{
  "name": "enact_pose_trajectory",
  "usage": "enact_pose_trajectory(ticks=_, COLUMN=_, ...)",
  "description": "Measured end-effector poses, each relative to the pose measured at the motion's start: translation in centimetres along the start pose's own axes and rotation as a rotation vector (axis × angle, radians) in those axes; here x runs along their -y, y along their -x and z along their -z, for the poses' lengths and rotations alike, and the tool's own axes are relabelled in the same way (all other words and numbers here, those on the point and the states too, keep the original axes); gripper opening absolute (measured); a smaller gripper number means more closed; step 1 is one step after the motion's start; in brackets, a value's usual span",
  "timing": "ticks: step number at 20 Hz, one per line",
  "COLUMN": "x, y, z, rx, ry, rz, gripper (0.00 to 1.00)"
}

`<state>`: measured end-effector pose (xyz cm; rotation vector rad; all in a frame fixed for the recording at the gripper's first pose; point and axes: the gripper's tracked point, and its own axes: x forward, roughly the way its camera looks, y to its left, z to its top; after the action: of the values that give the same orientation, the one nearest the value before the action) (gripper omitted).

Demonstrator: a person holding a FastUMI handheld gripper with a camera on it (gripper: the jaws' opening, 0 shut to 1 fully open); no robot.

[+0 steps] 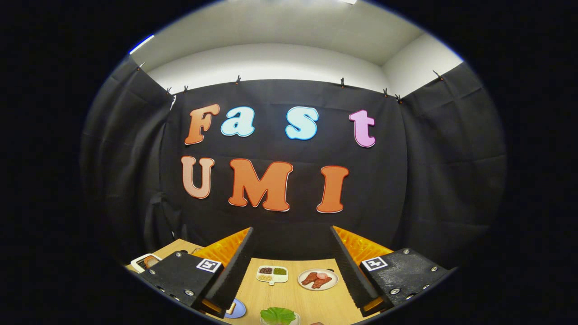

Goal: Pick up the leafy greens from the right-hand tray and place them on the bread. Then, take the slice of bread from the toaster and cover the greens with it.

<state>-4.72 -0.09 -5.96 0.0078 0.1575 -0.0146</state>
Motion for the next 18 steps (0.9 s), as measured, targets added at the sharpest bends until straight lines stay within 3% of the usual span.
enact_pose_trajectory(ticks=10, x=1.7, y=-1.4, z=8.5, rx=-0.151, ry=0.006, rz=0.011, gripper=0.97)
enact_pose_trajectory(ticks=18, x=0.8, y=-2.8, z=21.6, rx=-0.494, ry=-0.012, rz=-0.031, gripper=0.97)
